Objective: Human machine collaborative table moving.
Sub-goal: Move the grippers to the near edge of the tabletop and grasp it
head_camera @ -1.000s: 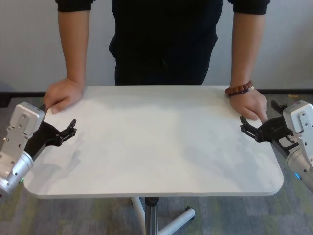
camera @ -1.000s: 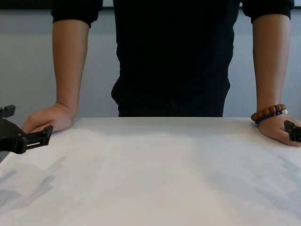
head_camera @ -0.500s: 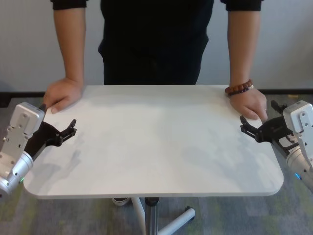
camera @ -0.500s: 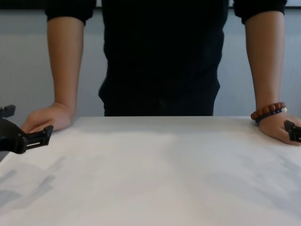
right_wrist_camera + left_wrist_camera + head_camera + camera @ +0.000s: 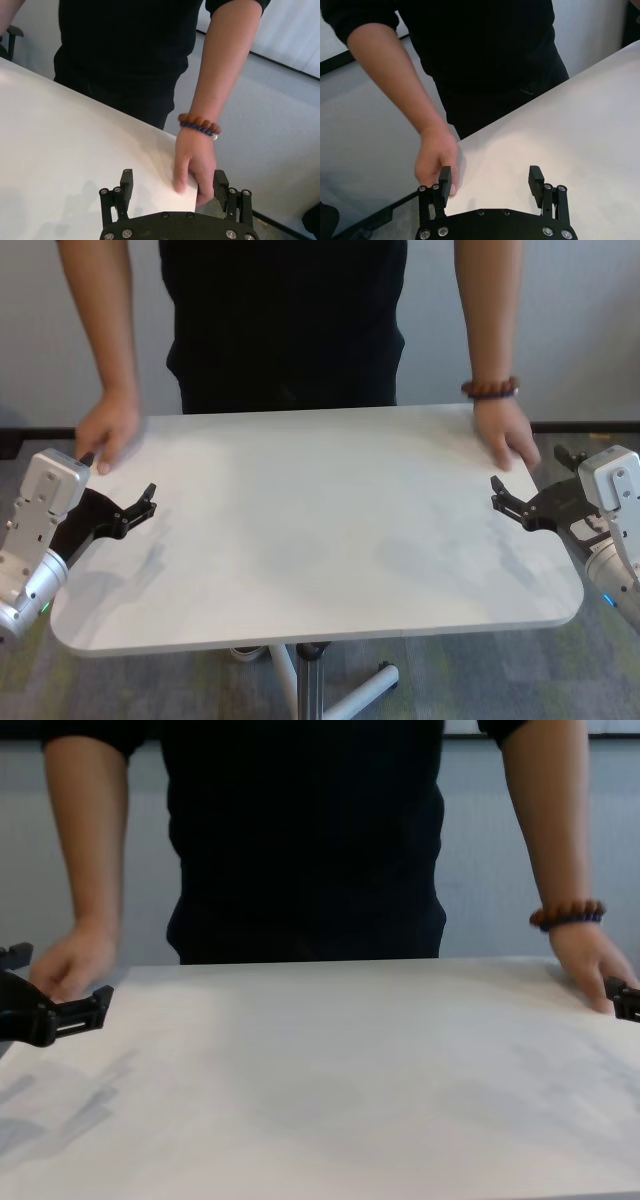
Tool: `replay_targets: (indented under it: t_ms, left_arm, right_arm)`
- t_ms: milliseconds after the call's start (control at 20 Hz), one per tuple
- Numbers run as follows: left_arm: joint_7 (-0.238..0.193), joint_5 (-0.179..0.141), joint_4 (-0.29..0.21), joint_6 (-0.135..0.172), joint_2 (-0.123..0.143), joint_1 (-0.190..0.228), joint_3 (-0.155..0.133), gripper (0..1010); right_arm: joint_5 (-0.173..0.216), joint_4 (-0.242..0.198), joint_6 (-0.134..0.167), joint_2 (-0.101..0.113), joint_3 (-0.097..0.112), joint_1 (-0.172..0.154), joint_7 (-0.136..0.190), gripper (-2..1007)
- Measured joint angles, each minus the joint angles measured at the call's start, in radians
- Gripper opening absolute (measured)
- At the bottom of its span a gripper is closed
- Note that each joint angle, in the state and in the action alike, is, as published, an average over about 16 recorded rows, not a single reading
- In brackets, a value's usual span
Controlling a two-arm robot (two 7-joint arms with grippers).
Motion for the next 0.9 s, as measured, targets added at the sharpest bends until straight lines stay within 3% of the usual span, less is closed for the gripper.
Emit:
replay_targets:
  t_ms: [900]
  left_arm:
    - [0.0, 0.0, 0.0, 0.0, 0.0, 0.0, 0.0, 997]
  right_arm:
    - [0.0, 0.0, 0.0, 0.0, 0.0, 0.0, 0.0, 1003]
